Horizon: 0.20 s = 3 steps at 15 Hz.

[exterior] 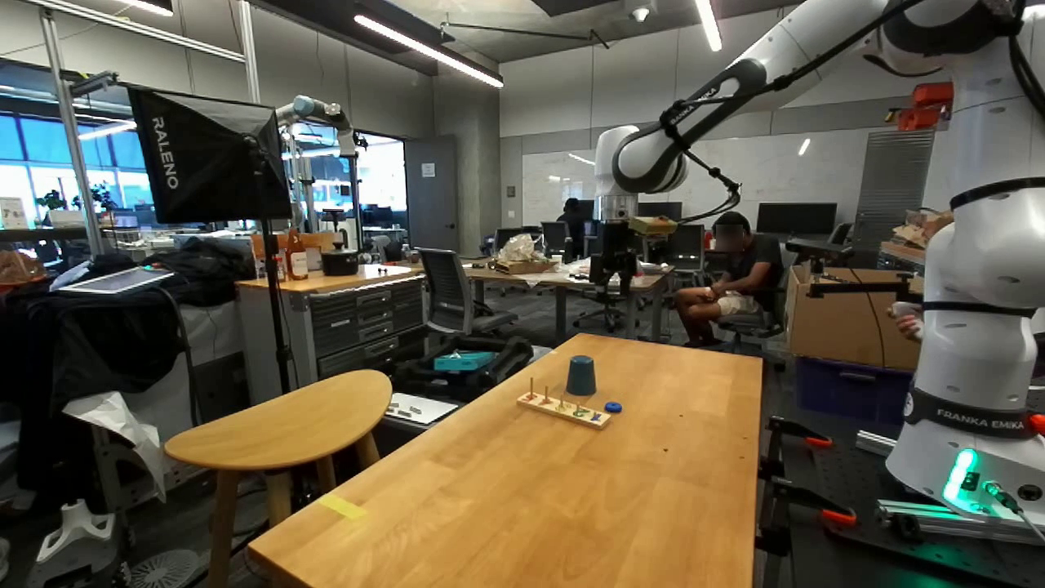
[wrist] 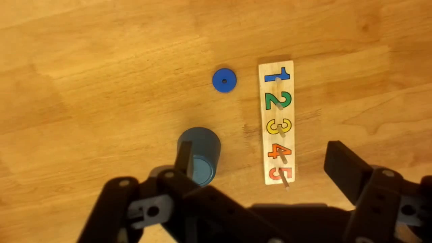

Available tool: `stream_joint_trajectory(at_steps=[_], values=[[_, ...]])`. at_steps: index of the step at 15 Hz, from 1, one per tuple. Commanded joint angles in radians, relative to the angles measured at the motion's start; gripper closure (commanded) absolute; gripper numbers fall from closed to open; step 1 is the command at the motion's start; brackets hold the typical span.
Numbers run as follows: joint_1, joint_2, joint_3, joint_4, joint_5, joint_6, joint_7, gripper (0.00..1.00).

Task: Take the blue ring off the wooden stand and place it on the table

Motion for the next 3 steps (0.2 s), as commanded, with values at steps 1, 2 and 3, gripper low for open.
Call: stream_joint_trajectory(at_steps=[1, 2, 3], values=[[-0.029, -0.011, 0.028, 0.002, -0.001, -0.016, -0.006, 0.00], [-0.029, -0.015, 0.028, 0.000, -0.001, -0.020, -0.011, 0.00], [-0.030, -0.015, 0.028, -0.001, -0.001, -0.021, -0.013, 0.00]])
